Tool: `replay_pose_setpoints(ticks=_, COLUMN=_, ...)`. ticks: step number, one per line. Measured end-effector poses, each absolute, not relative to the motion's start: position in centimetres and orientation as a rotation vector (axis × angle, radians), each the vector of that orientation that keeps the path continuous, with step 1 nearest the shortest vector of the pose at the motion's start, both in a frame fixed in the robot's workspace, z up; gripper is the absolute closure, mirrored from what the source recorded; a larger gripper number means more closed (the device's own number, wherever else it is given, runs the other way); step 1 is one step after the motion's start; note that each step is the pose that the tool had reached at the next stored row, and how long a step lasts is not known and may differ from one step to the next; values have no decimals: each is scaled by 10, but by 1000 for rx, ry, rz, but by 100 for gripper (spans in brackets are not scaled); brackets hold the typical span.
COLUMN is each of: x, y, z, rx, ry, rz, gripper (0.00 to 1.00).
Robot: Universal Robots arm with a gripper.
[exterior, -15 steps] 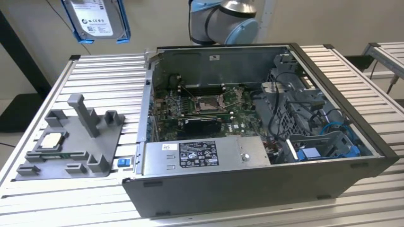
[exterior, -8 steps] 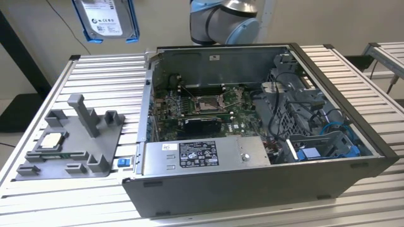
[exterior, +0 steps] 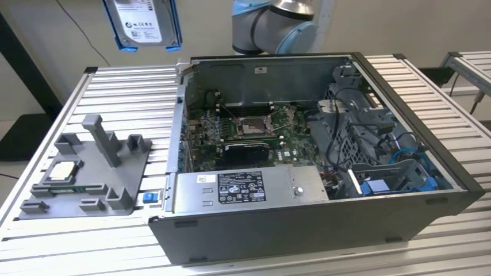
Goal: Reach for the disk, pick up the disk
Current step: 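Pick up the disk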
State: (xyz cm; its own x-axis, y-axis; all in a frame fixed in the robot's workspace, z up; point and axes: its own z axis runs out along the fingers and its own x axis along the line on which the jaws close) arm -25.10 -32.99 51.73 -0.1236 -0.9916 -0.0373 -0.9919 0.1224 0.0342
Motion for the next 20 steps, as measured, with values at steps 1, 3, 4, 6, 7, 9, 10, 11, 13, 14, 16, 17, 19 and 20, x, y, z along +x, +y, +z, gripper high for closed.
replay_pose_setpoints(ticks=1, x=-248, y=-330, z=517, rx=-2076, ry=2350, rz=79, gripper=100)
replay_pose_setpoints(ticks=3, x=-242, y=-330, z=517, rx=-2076, ry=2349, rz=79, gripper=100)
replay_pose_setpoints(ticks=4, x=-239, y=-330, z=517, rx=-2076, ry=2349, rz=79, gripper=100)
replay_pose_setpoints(ticks=6, x=-232, y=-330, z=517, rx=-2076, ry=2349, rz=79, gripper=100)
replay_pose_setpoints(ticks=7, x=-229, y=-330, z=517, rx=-2076, ry=2349, rz=79, gripper=100)
replay_pose_setpoints(ticks=9, x=-223, y=-330, z=517, rx=-2076, ry=2349, rz=79, gripper=100)
replay_pose_setpoints(ticks=10, x=-220, y=-330, z=517, rx=-2076, ry=2349, rz=79, gripper=100)
replay_pose_setpoints(ticks=11, x=-217, y=-330, z=517, rx=-2076, ry=2349, rz=79, gripper=100)
replay_pose_setpoints(ticks=13, x=-211, y=-330, z=517, rx=-2076, ry=2349, rz=79, gripper=100)
replay_pose_setpoints(ticks=14, x=-208, y=-330, z=517, rx=-2076, ry=2349, rz=79, gripper=100)
replay_pose_setpoints(ticks=16, x=-202, y=-330, z=517, rx=-2076, ry=2349, rz=79, gripper=100)
replay_pose_setpoints(ticks=17, x=-200, y=-330, z=517, rx=-2076, ry=2349, rz=79, gripper=100)
replay_pose_setpoints(ticks=19, x=-194, y=-330, z=517, rx=-2076, ry=2349, rz=79, gripper=100)
replay_pose_setpoints(ticks=20, x=-191, y=-330, z=517, rx=-2076, ry=2349, rz=79, gripper=100)
